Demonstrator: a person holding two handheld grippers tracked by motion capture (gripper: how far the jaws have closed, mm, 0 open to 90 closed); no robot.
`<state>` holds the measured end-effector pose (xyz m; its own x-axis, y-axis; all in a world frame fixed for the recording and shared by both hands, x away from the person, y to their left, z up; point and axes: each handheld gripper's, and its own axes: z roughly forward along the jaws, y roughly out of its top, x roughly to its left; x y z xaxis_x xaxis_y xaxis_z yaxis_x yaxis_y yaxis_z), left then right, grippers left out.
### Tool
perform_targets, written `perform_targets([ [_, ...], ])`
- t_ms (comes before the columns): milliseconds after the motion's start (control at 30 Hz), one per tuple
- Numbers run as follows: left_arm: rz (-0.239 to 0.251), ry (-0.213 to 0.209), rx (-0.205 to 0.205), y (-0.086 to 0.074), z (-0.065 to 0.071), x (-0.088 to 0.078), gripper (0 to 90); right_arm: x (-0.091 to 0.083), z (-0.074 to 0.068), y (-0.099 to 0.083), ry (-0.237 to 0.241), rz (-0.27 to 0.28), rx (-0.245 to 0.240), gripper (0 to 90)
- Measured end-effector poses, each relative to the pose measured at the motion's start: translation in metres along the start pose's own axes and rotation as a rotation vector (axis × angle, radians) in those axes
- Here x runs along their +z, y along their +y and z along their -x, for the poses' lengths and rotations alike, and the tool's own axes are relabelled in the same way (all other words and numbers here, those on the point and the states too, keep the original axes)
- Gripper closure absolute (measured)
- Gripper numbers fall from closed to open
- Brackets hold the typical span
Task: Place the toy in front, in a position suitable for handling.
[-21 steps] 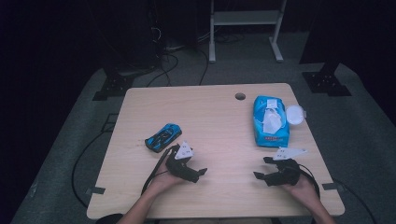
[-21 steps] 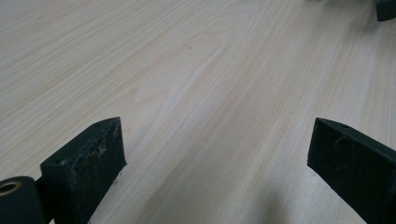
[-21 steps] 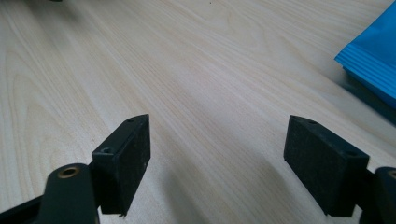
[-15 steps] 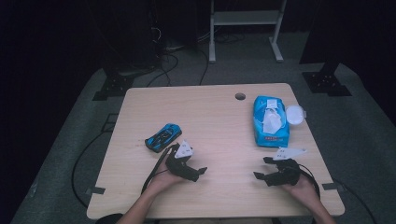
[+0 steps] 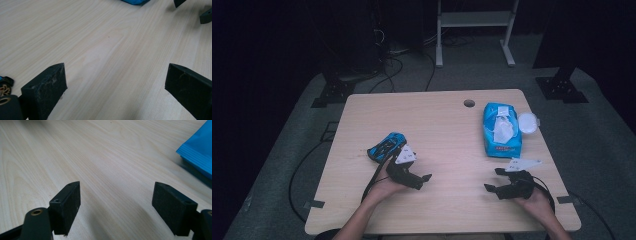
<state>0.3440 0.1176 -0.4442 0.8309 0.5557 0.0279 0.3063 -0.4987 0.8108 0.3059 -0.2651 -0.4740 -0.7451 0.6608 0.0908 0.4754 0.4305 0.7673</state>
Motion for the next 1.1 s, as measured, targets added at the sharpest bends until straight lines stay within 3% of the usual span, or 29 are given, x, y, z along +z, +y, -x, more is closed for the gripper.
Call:
perform_targets([
  [333,0.026,0.046,0.018,0.012,-0.016,-0.017,2.9,-0.002,-0.003,0.004,-0.010,0.009,0.004,21.5],
  [400,0.032,0.046,-0.004,0.013,-0.022,-0.020,3.0,-0.003,-0.004,0.005,-0.010,0.015,-0.001,21.5],
  [800,-0.013,0.073,-0.033,0.016,-0.050,-0.029,2.9,-0.003,-0.004,0.005,-0.006,0.011,-0.003,21.5],
  [933,-0.018,0.099,-0.055,0.020,-0.062,-0.034,2.9,-0.003,-0.004,0.005,-0.005,0.017,-0.007,21.5],
  [1067,-0.030,0.134,-0.044,0.021,-0.076,-0.038,2.9,-0.003,-0.004,0.005,-0.001,0.012,-0.007,21.5],
  [1100,-0.047,0.159,-0.030,0.020,-0.081,-0.040,2.9,-0.004,-0.004,0.005,0.000,0.012,-0.011,21.5],
])
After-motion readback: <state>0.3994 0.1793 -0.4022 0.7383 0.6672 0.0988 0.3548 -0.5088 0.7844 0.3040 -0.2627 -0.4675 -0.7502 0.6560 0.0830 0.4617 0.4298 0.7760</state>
